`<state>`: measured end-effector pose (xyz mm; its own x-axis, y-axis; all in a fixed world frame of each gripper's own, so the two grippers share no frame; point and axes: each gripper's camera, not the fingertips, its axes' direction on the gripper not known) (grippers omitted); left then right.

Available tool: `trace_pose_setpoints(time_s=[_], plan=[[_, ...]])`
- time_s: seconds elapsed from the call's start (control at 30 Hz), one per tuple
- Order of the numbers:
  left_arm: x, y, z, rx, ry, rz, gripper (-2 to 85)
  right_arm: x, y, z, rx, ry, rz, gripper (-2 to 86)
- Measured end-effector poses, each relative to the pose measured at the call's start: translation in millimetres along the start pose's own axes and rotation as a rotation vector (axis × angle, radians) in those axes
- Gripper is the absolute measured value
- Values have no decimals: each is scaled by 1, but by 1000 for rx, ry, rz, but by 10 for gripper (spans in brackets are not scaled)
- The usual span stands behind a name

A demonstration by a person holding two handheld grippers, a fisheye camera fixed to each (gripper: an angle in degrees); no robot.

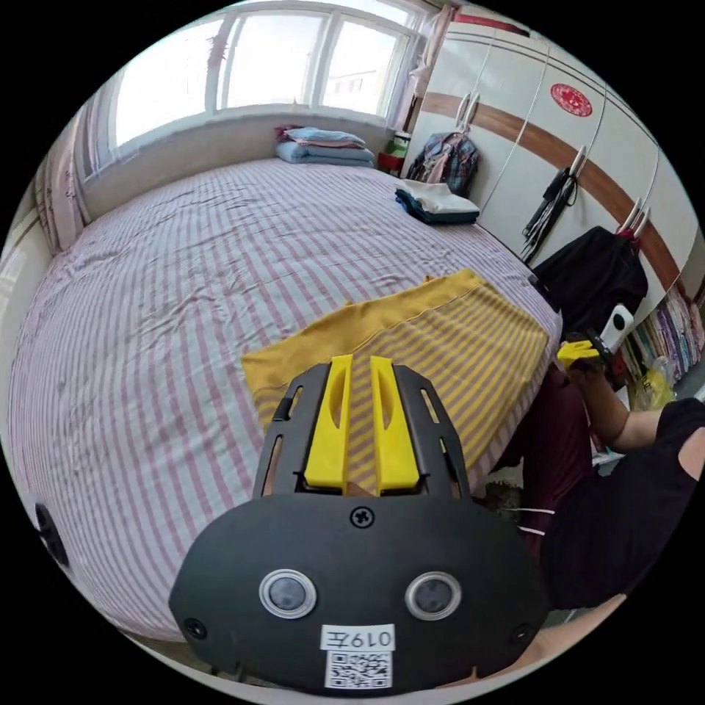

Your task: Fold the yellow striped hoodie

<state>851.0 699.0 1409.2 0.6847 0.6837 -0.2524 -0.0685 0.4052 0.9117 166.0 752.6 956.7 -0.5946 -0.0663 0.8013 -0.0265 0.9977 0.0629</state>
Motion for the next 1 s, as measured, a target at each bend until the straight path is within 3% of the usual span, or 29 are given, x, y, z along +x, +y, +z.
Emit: trace_pose_setpoints(time_s=[0.1, 0.17, 0.23, 0.3, 0.37, 0.53, 0.67, 1.0], plan=[[-11, 71, -20, 47, -165, -130, 50, 20, -55, 25, -47, -6, -23, 14], [-36, 93, -23, 24, -248, -254, 63, 38, -96, 56, -90, 42, -11, 80], [-71, 108, -31, 48, -194, -379, 72, 60, -122, 69, -104, 41, 68, 92], [-117, 117, -42, 129, -33, -503, 78, 79, -140, 74, -124, 140, 108, 87], [-143, 110, -38, 91, 36, -544, 80, 112, -147, 58, -112, 328, 199, 70], [-168, 77, -9, -128, -55, -481, 76, 222, -116, -10, -189, 632, 482, 69], [-179, 63, 10, -230, -71, -423, 65, 313, -82, -48, -264, 510, 713, 85], [-205, 68, 3, -253, -89, -416, 19, 395, -85, -22, -342, 365, 751, 46]])
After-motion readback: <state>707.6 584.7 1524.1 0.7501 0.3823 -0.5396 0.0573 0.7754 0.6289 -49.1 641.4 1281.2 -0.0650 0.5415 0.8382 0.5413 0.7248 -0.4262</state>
